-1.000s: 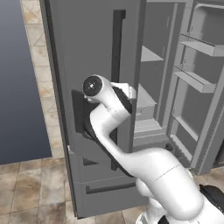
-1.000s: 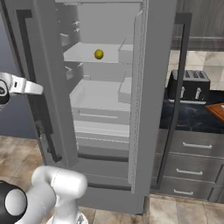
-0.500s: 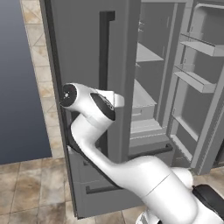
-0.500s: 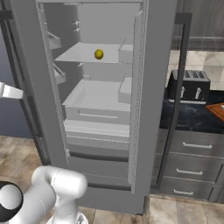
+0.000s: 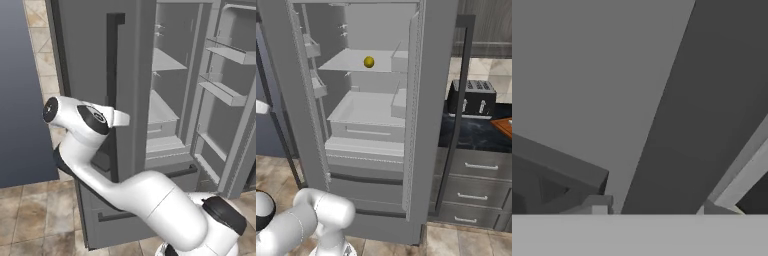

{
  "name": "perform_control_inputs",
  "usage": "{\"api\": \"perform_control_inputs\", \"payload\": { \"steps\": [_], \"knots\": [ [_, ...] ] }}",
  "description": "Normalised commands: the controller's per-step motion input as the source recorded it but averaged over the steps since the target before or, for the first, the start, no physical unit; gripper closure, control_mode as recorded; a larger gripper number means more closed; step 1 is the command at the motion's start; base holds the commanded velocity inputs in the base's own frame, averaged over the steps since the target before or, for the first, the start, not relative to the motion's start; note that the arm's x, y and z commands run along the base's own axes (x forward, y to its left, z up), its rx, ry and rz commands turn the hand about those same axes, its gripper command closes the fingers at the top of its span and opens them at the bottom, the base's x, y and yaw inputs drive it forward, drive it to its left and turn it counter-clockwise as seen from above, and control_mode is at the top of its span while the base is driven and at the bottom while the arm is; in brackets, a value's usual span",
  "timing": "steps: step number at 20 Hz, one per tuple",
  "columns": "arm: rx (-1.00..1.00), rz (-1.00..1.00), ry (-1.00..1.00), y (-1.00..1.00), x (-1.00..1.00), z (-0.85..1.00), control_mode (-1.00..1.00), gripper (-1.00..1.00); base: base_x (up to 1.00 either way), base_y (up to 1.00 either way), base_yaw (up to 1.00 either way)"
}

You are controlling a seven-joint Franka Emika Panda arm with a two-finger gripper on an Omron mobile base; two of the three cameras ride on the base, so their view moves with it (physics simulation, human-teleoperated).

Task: Retrieve a lemon from the fridge and place it on the cutting board with the fish.

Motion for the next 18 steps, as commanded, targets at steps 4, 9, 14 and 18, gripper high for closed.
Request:
{"api": "perform_control_inputs", "payload": {
  "steps": [4,9,14,18],
  "knots": [
    [-0.05,-0.16,0.00,0.19,-0.04,0.11,-1.00,-1.00,0.00,0.00,0.00],
    [-0.03,-0.05,0.00,0.16,0.00,0.03,-1.00,-1.00,0.00,0.00,0.00],
    [0.00,0.00,-0.07,0.21,0.00,0.00,-1.00,-1.00,0.00,0.00,0.00],
    [0.00,0.00,-0.04,0.13,-0.01,0.00,-1.00,-1.00,0.00,0.00,0.00]
  ]
}}
